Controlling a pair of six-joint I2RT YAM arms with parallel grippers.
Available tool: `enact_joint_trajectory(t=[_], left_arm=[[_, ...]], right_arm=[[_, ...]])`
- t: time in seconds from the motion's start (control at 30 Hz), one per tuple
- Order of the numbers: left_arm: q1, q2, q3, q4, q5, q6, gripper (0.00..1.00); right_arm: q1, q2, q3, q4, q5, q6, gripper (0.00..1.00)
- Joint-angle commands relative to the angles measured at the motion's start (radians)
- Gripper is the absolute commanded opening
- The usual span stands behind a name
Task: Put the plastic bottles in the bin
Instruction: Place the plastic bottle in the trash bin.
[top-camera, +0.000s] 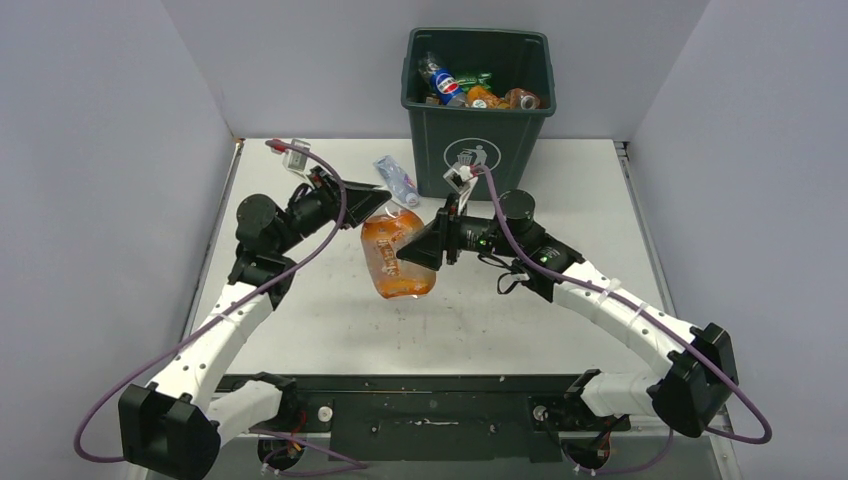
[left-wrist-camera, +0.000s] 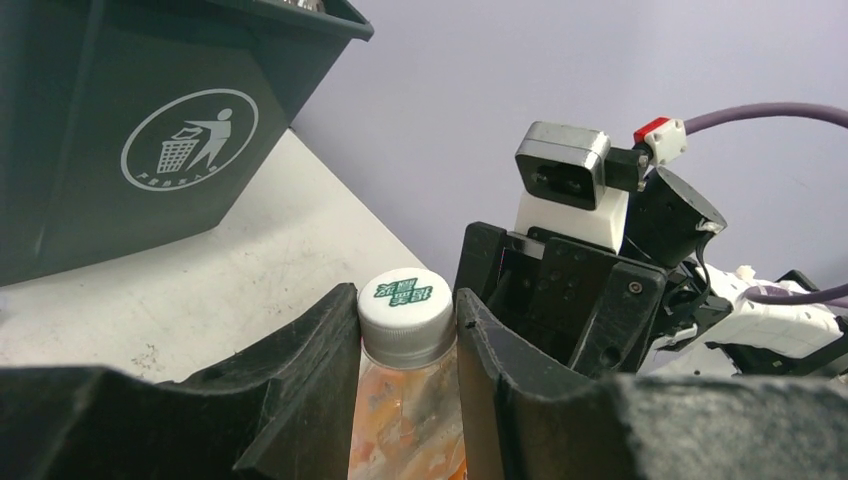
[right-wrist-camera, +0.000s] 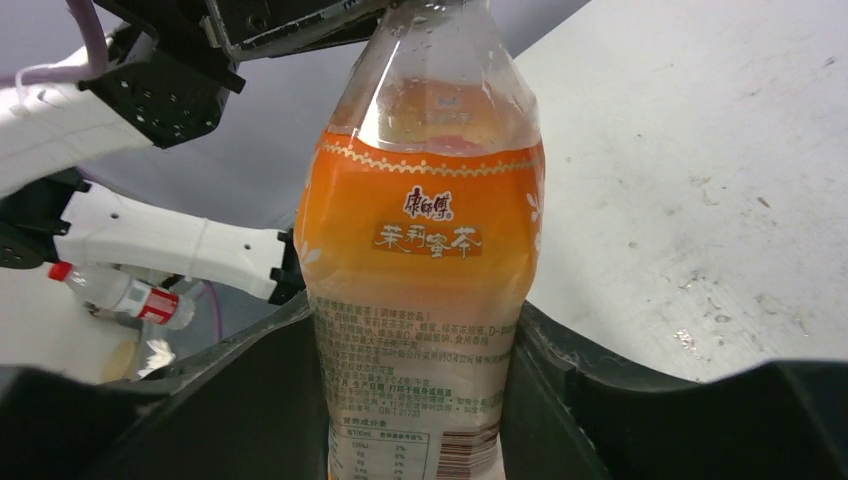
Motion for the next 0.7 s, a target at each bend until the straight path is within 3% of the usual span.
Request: enact_joint_trajectory(t=[0.0,0.03,0.1,0.13,0.37,0.47,0.67], left_arm=[[-0.017,-0.044,0.03,0.047,-0.038,-0.021,0.11],[-0.017,-0.053,0.026,0.048,-0.061,-0.026,0.32],[-0.012,-0.085,0.009,0.033,-0.132,-0.025,0.88],[-0.01,-0.109,-0.002,0.023,-0.185,-0.022,0.98],[0.019,-0.279,-0.142,-0.007,-0.531,0.011,0.96],[0.022,-0.303,-0.175,-0.053,-0.569,0.037,0.96],[0.029,-0.303,-0.247,-0.078,-0.584,0.034,0.96]], right_arm=[[0.0,0.022,0.023,0.069,-0.007,0.018,0.44],[-0.004,0.019,0.033,0.068,0.001,0.016,0.42],[-0.022,0.008,0.068,0.062,0.031,0.009,0.39],[-0.045,0.003,0.092,0.048,0.061,0.003,0.39],[-0.276,0.008,0.296,0.152,0.463,-0.052,0.42],[-0.304,0.104,0.427,0.191,0.607,-0.114,0.42],[-0.342,0.417,0.779,0.112,0.673,-0.141,0.41]])
